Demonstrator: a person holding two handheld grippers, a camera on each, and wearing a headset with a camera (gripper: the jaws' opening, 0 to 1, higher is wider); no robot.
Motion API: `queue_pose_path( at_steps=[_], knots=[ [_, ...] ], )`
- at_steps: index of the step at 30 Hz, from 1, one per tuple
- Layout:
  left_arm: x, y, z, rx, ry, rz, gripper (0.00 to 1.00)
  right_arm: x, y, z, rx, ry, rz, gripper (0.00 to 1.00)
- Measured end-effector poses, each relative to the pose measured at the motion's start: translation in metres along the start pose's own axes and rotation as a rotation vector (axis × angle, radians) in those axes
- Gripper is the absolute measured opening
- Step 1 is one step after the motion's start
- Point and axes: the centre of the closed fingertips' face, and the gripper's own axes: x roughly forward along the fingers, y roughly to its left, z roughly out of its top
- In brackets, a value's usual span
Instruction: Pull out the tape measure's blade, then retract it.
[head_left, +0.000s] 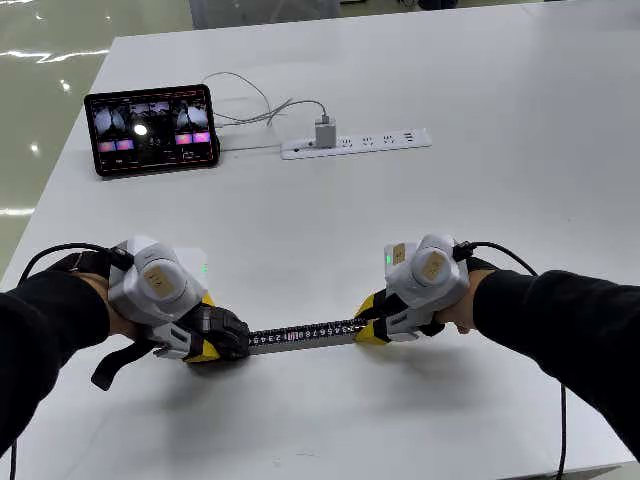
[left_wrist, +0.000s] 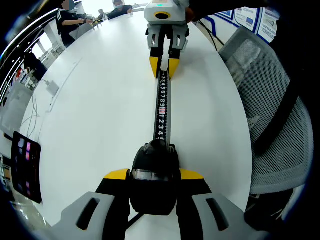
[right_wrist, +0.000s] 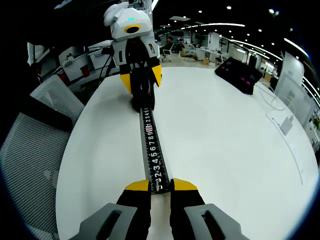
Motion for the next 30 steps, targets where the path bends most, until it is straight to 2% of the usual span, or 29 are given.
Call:
queue_pose_path(
  at_steps=[30],
  knots=[
    [0.001, 0.000, -0.001, 0.000, 0.002, 0.000, 0.29, -0.009, -0.003, -0.011, 0.004, 0.009, -0.010, 0.10]
  ],
)
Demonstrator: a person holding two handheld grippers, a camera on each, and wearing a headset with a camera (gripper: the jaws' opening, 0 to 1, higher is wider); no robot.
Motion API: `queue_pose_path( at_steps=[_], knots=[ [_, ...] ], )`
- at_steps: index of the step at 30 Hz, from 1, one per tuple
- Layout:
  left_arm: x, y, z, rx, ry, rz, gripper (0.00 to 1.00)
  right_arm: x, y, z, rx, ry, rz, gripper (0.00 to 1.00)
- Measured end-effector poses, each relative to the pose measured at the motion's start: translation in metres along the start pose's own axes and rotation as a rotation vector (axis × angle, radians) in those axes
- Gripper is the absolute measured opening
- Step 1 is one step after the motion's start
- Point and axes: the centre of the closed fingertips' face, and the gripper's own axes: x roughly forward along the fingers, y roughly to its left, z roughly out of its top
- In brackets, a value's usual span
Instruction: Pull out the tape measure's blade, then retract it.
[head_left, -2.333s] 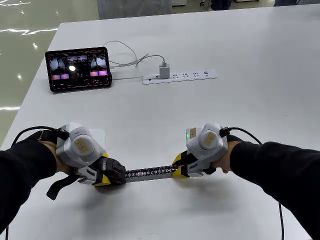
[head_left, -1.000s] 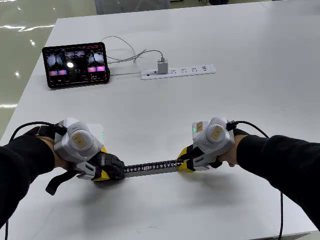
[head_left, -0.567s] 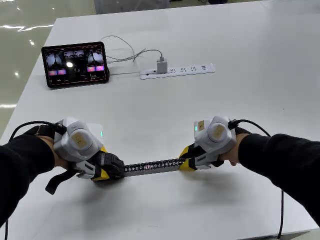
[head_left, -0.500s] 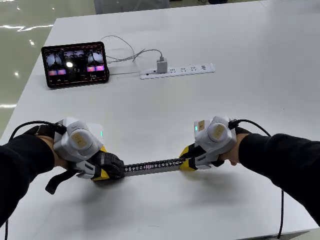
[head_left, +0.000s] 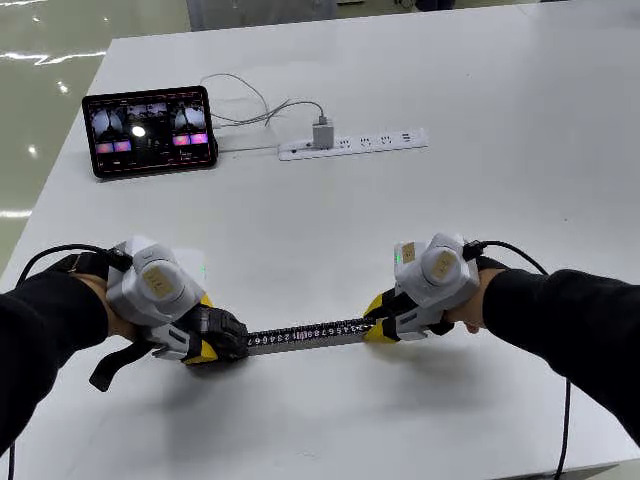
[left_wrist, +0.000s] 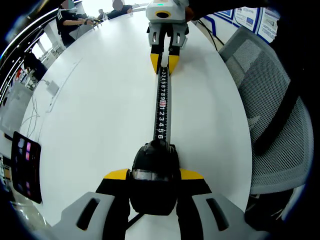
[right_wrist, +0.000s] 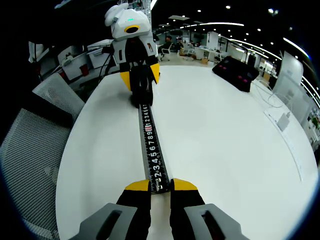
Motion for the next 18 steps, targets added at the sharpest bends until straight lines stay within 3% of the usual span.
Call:
queue_pose_path(
  at_steps=[18],
  knots=[
    [-0.0002, -0.0003, 0.0002, 0.000, 0.000, 0.002, 0.29, -0.0060, -0.0016, -0.0073, 0.010, 0.002, -0.007, 0.10]
  ],
)
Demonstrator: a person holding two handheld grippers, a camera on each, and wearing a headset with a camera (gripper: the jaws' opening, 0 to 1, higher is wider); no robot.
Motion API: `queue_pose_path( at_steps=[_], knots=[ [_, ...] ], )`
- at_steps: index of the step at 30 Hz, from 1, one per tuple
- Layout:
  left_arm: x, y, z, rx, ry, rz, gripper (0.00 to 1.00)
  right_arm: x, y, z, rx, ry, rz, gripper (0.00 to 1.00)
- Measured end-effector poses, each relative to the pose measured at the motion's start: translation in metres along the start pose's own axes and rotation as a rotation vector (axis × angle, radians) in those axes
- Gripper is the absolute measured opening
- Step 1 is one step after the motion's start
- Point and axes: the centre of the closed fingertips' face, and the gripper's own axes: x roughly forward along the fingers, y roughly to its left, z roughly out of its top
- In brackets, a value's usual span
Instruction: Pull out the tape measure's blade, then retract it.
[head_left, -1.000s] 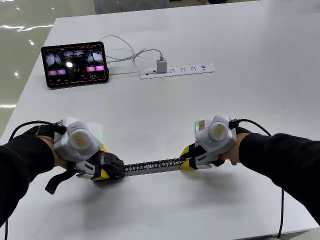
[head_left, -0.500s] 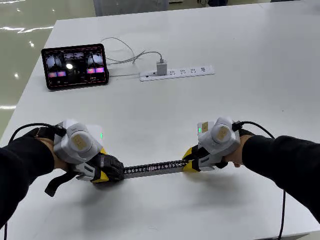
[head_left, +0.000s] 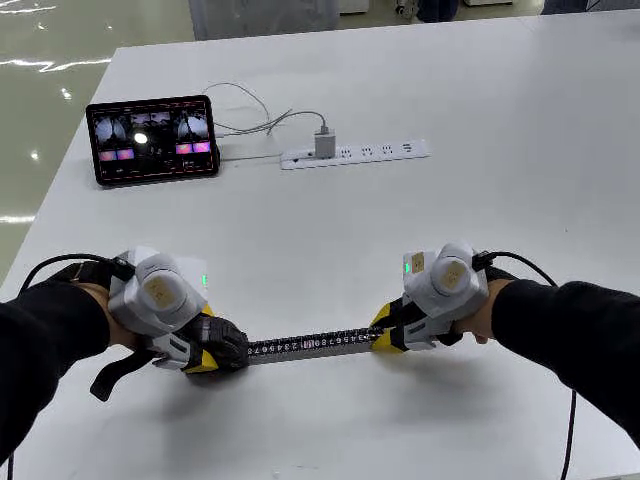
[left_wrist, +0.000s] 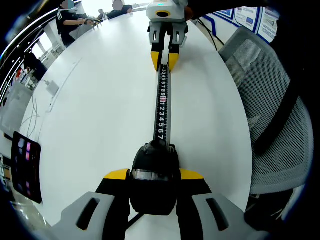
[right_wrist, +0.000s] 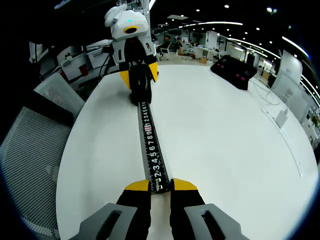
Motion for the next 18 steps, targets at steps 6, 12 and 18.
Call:
queue_pose_path(
  at_steps=[6, 12, 18],
  knots=[
    [-0.0001, -0.0001, 0.0005, -0.002, -0.002, 0.001, 0.29, -0.0027, -0.0009, -0.0041, -0.006, -0.006, -0.003, 0.09],
    [-0.0001, 0.0002, 0.0004, -0.003, -0.003, 0.001, 0.29, -0.0047, -0.0007, -0.0067, -0.004, -0.008, -0.006, 0.09],
    [0.0002, 0.0005, 0.0003, -0.004, -0.003, 0.002, 0.29, -0.0065, -0.0011, -0.0088, -0.001, -0.007, -0.005, 0.09]
  ],
)
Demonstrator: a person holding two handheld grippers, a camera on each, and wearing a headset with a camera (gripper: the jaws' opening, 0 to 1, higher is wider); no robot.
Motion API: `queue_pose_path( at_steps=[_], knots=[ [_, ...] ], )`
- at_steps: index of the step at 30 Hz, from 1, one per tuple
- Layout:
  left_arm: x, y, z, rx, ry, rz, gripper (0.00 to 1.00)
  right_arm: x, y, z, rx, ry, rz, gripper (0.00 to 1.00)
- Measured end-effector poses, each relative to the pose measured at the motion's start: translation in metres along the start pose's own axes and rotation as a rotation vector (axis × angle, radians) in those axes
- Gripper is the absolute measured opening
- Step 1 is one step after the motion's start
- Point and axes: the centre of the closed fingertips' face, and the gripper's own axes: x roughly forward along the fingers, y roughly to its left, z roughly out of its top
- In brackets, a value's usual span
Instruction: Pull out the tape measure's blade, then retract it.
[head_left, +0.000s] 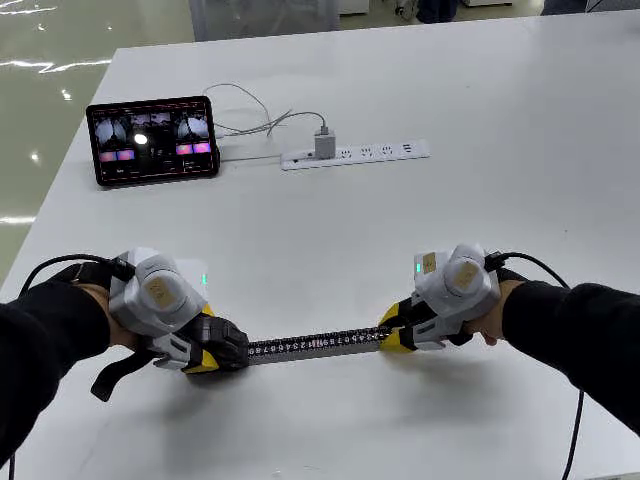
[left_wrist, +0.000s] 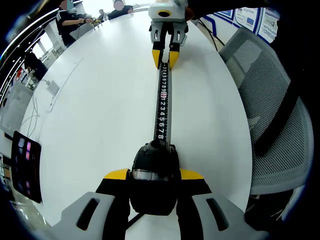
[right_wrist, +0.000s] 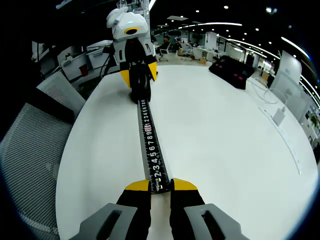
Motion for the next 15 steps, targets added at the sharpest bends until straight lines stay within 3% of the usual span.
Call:
queue_pose_path(
  at_steps=[15],
  knots=[
    [-0.0002, -0.0007, 0.0008, -0.001, 0.000, 0.000, 0.29, -0.0075, -0.0009, -0.0060, 0.017, -0.001, -0.006, 0.10]
  ],
)
